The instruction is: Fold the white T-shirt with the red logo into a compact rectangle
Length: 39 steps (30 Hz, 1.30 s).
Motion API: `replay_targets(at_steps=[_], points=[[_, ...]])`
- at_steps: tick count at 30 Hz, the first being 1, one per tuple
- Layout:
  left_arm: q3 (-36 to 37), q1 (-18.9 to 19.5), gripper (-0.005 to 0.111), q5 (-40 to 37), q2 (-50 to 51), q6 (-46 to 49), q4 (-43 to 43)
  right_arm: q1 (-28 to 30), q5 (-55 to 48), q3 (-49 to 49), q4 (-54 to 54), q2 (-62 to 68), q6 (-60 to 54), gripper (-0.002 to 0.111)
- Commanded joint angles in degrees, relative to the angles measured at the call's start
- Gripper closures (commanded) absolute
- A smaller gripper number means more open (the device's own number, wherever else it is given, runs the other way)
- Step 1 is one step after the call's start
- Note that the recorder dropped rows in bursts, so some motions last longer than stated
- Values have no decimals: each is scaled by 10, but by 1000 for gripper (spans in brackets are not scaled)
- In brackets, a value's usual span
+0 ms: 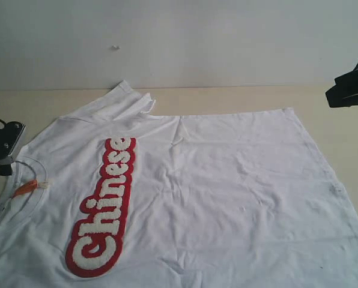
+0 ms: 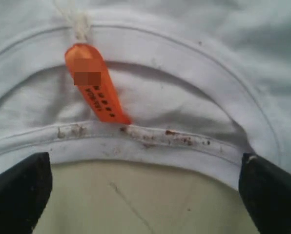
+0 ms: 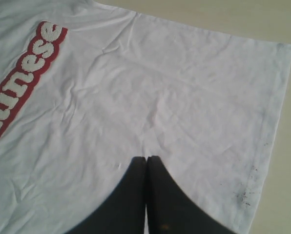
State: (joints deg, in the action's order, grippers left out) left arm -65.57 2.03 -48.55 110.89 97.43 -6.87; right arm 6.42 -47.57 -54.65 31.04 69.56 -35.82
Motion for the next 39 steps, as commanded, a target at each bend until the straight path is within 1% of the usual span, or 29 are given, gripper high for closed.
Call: replay_targets(at_steps=[1, 7, 14, 18, 24, 28, 37, 39], points=[[1, -1, 1, 17, 11, 25, 6, 3, 7, -3, -2, -1, -5, 108], [1, 0, 1, 17, 17, 30, 3, 3, 7, -3, -2, -1, -5, 108], [-25, -2, 1, -6, 18, 30, -28, 3, 6, -3, 0, -1, -5, 108], [-25, -2, 1, -22, 39, 30, -28, 3, 6, -3, 0, -1, -5, 108], [-25, -2, 1, -23, 58, 29, -23, 3, 6, -3, 0, -1, -5, 108], [-25, -2, 1, 3, 58, 28, -20, 3, 6, -3, 0, -1, -5, 108], [-25, 0, 1, 11, 58, 30, -15, 3, 4, -3, 0, -1, -5, 108], [-24, 0, 1, 34, 59, 27, -18, 3, 4, -3, 0, -1, -5, 108]])
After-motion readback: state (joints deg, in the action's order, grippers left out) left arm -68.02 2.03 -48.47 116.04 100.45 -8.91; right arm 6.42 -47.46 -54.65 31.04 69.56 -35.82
